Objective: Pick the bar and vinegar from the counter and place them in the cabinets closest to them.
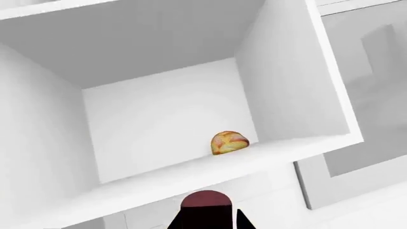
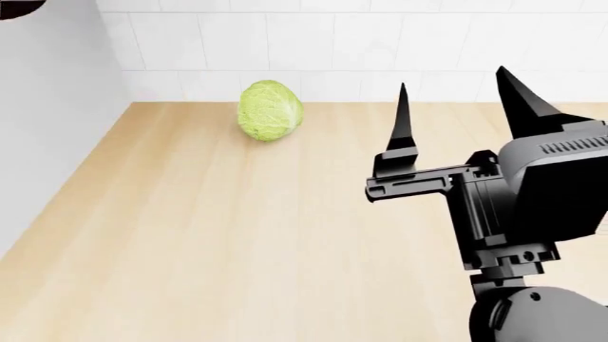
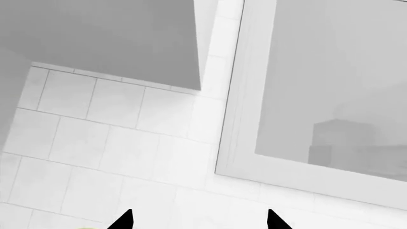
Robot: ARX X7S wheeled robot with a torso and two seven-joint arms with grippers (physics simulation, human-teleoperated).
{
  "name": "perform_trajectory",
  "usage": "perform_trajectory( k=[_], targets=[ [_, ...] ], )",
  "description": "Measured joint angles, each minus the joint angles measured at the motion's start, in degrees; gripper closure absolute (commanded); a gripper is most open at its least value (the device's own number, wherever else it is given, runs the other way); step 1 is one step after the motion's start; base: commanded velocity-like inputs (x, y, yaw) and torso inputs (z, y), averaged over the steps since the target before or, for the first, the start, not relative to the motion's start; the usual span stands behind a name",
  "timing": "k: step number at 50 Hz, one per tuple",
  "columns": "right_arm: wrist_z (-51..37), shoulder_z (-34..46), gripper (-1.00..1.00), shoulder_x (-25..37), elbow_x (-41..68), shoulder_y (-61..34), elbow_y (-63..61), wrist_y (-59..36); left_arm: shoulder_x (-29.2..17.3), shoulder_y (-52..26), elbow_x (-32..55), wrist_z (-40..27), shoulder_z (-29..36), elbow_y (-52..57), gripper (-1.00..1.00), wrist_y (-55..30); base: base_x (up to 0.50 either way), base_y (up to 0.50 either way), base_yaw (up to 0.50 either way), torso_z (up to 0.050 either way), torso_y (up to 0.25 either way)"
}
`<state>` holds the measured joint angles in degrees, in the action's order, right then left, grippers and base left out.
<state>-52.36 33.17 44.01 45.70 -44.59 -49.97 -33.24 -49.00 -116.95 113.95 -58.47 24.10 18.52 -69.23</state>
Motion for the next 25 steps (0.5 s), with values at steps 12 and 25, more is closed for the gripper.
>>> perform_trajectory(
  k=[12,25],
  targets=[
    [0.4,0.6,-1.0,-0.4,-1.6,0.7,0.3,1.2,4.6,-8.9,-10.8,8.7,1.9,-8.5,1.0,-3.0,0.0,0.0,0.0,0.0,0.002],
    [0.5,1.0,-1.0,-0.7,-2.7,1.4,0.3,2.3,9.0,-14.4,-25.4,19.9,5.1,-17.4,1.0,-2.3,0.0,0.0,0.0,0.0,0.0]
  ],
)
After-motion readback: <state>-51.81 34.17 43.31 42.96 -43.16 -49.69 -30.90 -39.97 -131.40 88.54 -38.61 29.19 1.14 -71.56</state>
